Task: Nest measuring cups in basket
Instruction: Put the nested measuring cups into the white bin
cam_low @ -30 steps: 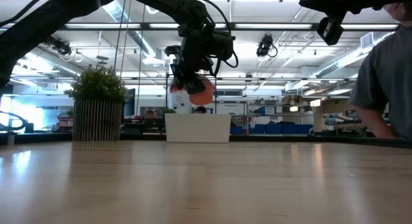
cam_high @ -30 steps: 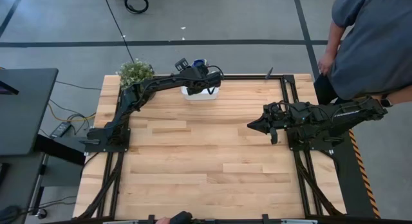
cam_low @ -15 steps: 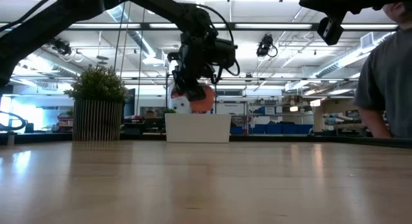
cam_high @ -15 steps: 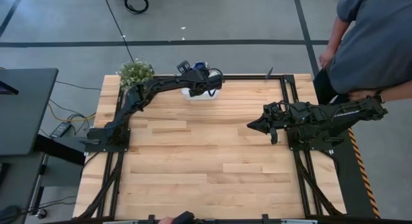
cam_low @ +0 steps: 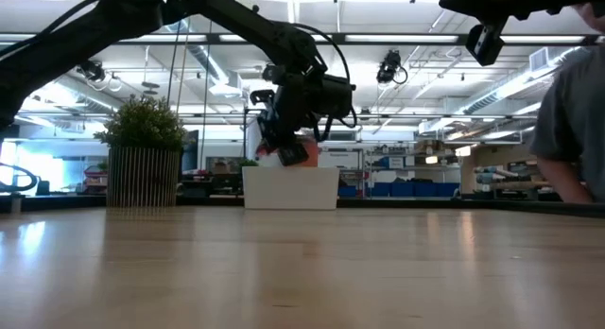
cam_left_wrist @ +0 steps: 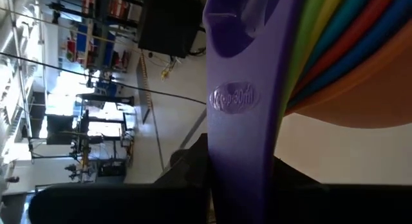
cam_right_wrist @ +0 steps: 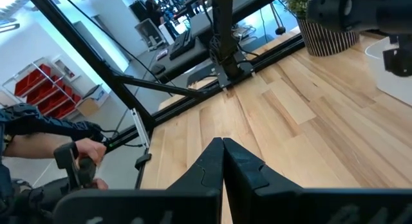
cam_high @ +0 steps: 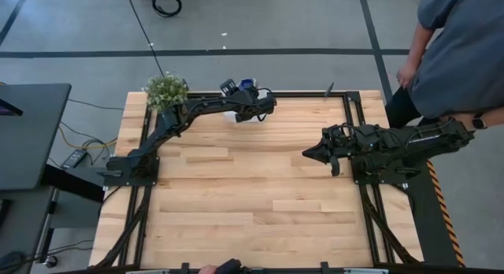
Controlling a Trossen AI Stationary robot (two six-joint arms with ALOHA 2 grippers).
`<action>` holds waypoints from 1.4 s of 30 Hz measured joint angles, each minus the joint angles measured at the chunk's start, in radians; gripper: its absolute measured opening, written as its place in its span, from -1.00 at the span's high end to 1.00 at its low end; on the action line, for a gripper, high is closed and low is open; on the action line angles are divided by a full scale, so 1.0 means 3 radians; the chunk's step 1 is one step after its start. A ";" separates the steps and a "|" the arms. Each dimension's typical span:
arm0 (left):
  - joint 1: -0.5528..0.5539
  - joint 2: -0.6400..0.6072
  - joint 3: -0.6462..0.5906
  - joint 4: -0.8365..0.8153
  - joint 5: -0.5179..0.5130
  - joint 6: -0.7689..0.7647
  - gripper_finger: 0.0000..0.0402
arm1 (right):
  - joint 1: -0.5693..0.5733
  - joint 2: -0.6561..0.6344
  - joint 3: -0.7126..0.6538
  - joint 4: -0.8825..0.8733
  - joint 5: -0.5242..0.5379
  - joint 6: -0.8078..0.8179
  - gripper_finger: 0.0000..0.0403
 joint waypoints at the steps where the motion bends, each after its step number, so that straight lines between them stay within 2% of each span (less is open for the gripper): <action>1: -0.0006 0.0018 0.0000 -0.0013 0.0011 0.0005 0.73 | 0.0000 0.0000 0.0000 0.0006 -0.0001 0.0000 0.93; 26: -0.0021 0.0082 0.0000 0.0024 0.0051 -0.0065 0.73 | 0.0000 0.0000 0.0001 0.0047 -0.0001 0.0000 0.93; 31: -0.0025 0.0082 0.0000 -0.0082 -0.0069 -0.0002 0.73 | 0.0000 0.0000 0.0001 0.0047 -0.0001 0.0000 0.93; 42: 0.0111 0.0080 0.0003 -0.0119 0.0185 0.0214 0.73 | 0.0000 0.0000 0.0001 0.0047 0.0000 0.0000 0.93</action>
